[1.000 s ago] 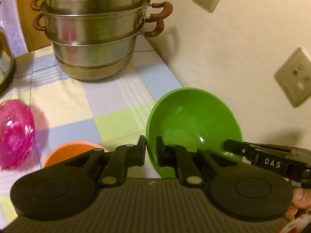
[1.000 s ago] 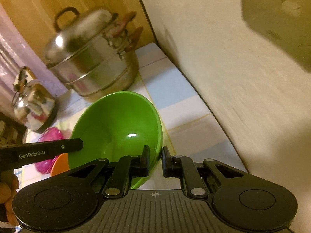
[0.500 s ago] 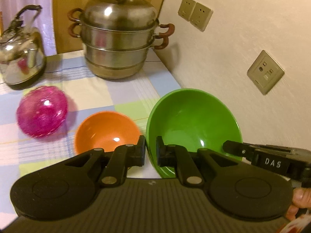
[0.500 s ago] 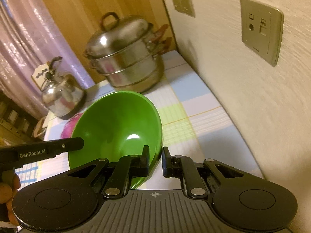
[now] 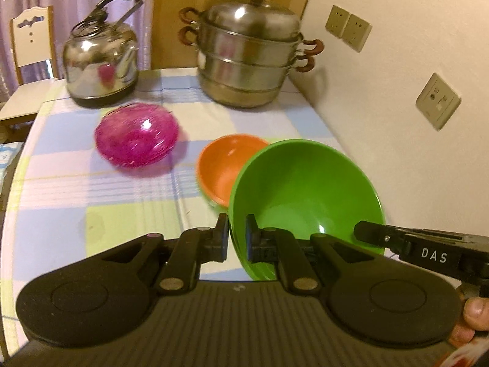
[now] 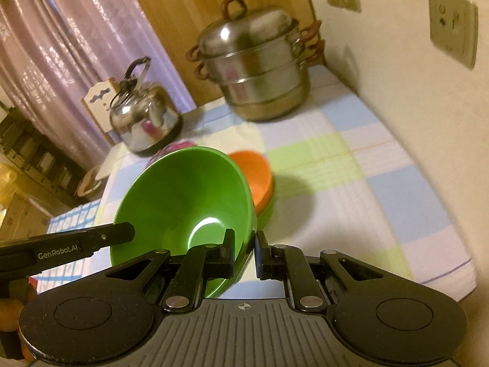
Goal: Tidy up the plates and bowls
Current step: 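Lift the green bowl with both grippers and carry it toward the orange-green stack, then lower the green bowl onto the orange bowl in the stack, then open both grippers and withdraw them from the bowl stack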
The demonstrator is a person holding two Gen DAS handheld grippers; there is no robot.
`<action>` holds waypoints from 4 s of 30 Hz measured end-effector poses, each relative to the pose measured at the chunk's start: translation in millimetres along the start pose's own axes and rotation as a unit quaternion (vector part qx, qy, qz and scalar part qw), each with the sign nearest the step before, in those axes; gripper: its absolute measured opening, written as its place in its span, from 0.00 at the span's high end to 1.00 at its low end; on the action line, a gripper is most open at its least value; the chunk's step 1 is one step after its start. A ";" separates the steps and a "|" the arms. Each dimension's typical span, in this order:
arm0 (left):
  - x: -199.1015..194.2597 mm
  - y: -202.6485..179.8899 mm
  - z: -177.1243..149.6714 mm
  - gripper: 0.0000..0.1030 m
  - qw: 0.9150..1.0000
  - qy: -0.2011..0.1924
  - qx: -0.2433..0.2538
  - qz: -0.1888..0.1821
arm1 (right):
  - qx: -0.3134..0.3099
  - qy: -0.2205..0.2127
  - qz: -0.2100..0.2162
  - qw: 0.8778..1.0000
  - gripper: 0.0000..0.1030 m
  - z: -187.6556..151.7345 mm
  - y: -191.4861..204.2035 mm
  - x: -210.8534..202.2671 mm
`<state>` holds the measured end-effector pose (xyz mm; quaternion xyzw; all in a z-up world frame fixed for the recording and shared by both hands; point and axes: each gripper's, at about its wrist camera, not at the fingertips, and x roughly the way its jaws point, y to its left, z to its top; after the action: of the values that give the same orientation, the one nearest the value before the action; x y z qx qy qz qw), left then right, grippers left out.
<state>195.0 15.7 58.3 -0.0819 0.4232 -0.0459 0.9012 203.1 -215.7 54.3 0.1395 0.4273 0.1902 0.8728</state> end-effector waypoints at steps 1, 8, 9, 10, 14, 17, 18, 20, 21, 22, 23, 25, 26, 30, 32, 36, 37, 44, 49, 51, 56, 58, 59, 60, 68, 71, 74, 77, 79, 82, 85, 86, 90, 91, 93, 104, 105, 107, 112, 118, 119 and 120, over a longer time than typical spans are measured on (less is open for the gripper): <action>-0.5 2.9 -6.1 0.91 1.000 0.001 -0.001 0.003 | -0.002 0.003 0.001 1.000 0.88 -6.2 2.5 2.0; 9.4 19.8 -44.1 0.91 0.999 0.030 -0.007 0.016 | -0.004 0.036 0.003 0.999 0.88 -43.6 8.9 21.0; 12.5 21.9 -47.7 0.91 0.999 0.035 -0.010 0.016 | -0.003 0.042 0.003 0.999 0.88 -47.0 8.2 24.6; 14.9 24.3 -50.6 0.91 0.999 0.039 -0.012 0.017 | -0.002 0.049 0.002 0.999 0.88 -51.1 7.5 28.8; 21.1 29.0 -61.0 0.91 0.998 0.050 -0.017 0.019 | -0.003 0.063 -0.002 0.998 0.88 -60.2 6.3 38.1; 23.9 30.6 -63.4 0.91 0.998 0.054 -0.020 0.019 | -0.006 0.066 -0.006 0.998 0.88 -63.2 5.2 42.4; 24.5 31.4 -63.3 0.91 0.998 0.055 -0.020 0.018 | -0.006 0.067 -0.006 0.998 0.88 -63.8 5.1 43.6; 24.7 30.7 -62.5 0.91 0.998 0.056 -0.020 0.018 | -0.006 0.068 -0.007 0.998 0.88 -64.2 4.8 45.4; 24.6 30.6 -61.7 0.91 0.998 0.056 -0.020 0.018 | -0.007 0.069 -0.007 0.998 0.88 -63.9 4.8 45.8; 24.7 31.0 -61.3 0.91 0.998 0.056 -0.021 0.018 | -0.007 0.069 -0.008 0.998 0.88 -63.5 4.9 46.3; 25.2 31.3 -60.4 0.91 0.998 0.056 -0.022 0.017 | -0.007 0.068 -0.008 0.998 0.88 -63.4 4.8 45.3; 25.4 30.3 -58.4 0.91 0.998 0.055 -0.020 0.017 | -0.008 0.067 -0.008 0.998 0.88 -61.8 5.3 45.1; 24.9 29.7 -56.0 0.91 0.998 0.053 -0.019 0.016 | -0.008 0.065 -0.008 0.998 0.88 -60.4 5.6 44.4; 20.6 27.1 -40.0 0.91 0.999 0.042 -0.018 0.010 | -0.006 0.055 -0.006 0.998 0.88 -47.1 6.8 38.8; 20.5 23.9 -28.8 0.91 0.999 0.037 -0.012 0.010 | 0.000 0.052 -0.006 0.999 0.88 -37.7 6.4 37.0; 30.0 20.6 -3.5 0.91 0.999 0.038 -0.010 0.005 | 0.010 0.049 -0.005 0.999 0.88 -13.3 3.0 40.3; 33.4 20.4 2.9 0.91 0.999 0.039 -0.010 0.004 | 0.008 0.045 -0.007 0.999 0.88 -5.6 2.7 41.4; 69.4 16.4 47.8 0.91 0.999 0.046 -0.006 0.007 | 0.002 0.037 -0.014 0.999 0.88 48.8 -2.8 61.3; 101.6 17.7 72.1 0.91 0.998 0.060 -0.009 0.010 | -0.005 0.039 -0.020 0.999 0.88 88.1 -9.6 89.2; 114.8 19.3 78.6 0.91 0.998 0.067 -0.007 0.013 | -0.008 0.045 -0.021 0.999 0.88 98.2 -13.5 101.7; 141.7 27.1 85.4 0.91 0.996 0.085 -0.008 0.018 | -0.018 0.067 -0.024 0.997 0.88 112.1 -19.8 132.4; 149.3 31.2 85.5 0.91 0.996 0.090 -0.011 0.020 | -0.020 0.078 -0.023 0.997 0.88 113.1 -22.5 144.0; 152.7 33.1 85.2 0.91 0.995 0.092 -0.012 0.022 | -0.017 0.083 -0.021 0.996 0.88 112.8 -25.0 149.1; 155.4 34.4 85.1 0.91 0.995 0.094 -0.013 0.023 | -0.014 0.087 -0.020 0.996 0.88 111.9 -27.2 152.8; 170.2 37.3 77.9 0.91 0.995 0.099 -0.008 0.029 | -0.014 0.099 -0.021 0.995 0.88 103.9 -32.7 172.2; 171.3 36.9 78.1 0.91 0.995 0.094 -0.003 0.032 | -0.021 0.103 -0.022 0.994 0.88 100.7 -33.1 176.6; 172.7 37.9 78.0 0.91 0.995 0.094 -0.003 0.028 | -0.031 0.107 -0.025 0.993 0.88 97.1 -32.6 180.7; 175.6 39.1 76.4 0.91 0.995 0.096 -0.006 0.026 | -0.034 0.107 -0.027 0.993 0.88 95.2 -33.1 183.6; 176.7 39.7 74.5 0.91 0.995 0.096 -0.007 0.026 | -0.038 0.106 -0.026 0.993 0.88 94.2 -33.7 184.4; 176.3 40.4 73.6 0.91 0.995 0.092 -0.011 0.025 | -0.040 0.103 -0.023 0.994 0.88 92.9 -34.6 185.0; 174.9 45.0 73.0 0.91 0.996 0.086 -0.024 0.018 | -0.047 0.097 -0.018 0.994 0.87 91.5 -35.5 184.6; 173.9 46.1 72.5 0.91 0.996 0.082 -0.026 0.015 | -0.050 0.095 -0.013 0.994 0.82 90.8 -35.7 184.2; 169.3 48.7 71.5 0.91 0.997 0.067 -0.034 0.014 | -0.039 0.082 0.001 0.996 0.35 87.7 -42.0 181.6; 167.4 49.2 71.1 0.91 0.997 0.063 -0.036 0.014 | -0.034 0.075 0.005 0.997 0.35 86.7 -43.9 179.7; 163.7 49.8 69.8 0.91 0.997 0.059 -0.039 0.017 | -0.028 0.070 0.009 0.997 0.35 86.5 -46.3 176.6; 115.7 41.8 37.6 0.61 0.997 0.030 -0.074 0.014 | 0.005 0.060 0.004 0.998 0.35 68.2 -49.7 136.6; 110.0 40.4 32.9 0.60 0.997 0.026 -0.075 0.016 | 0.006 0.060 0.004 0.998 0.35 64.5 -48.7 130.8; 97.4 36.6 22.2 0.53 0.997 0.018 -0.076 0.021 | 0.008 0.056 0.001 0.998 0.34 56.8 -46.7 118.5; 69.0 27.9 -2.2 0.30 0.997 -0.004 -0.075 0.031 | 0.010 0.041 -0.003 0.999 0.29 35.8 -41.7 86.8; 40.4 15.4 -32.2 0.09 0.996 -0.028 -0.063 0.061 | -0.005 0.023 -0.013 1.000 0.26 2.6 -34.6 53.0; 37.5 14.1 -36.6 0.09 0.996 -0.026 -0.064 0.063 | -0.006 0.022 -0.017 1.000 0.26 -3.4 -34.3 48.5; 34.9 12.8 -41.1 0.09 0.995 -0.026 -0.066 0.065 | -0.005 0.023 -0.019 1.000 0.26 -8.0 -34.0 45.3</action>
<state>185.8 18.6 3.8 -0.1145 0.4061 0.0424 0.9056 229.5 -224.8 4.4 0.1227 0.4485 0.1791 0.8670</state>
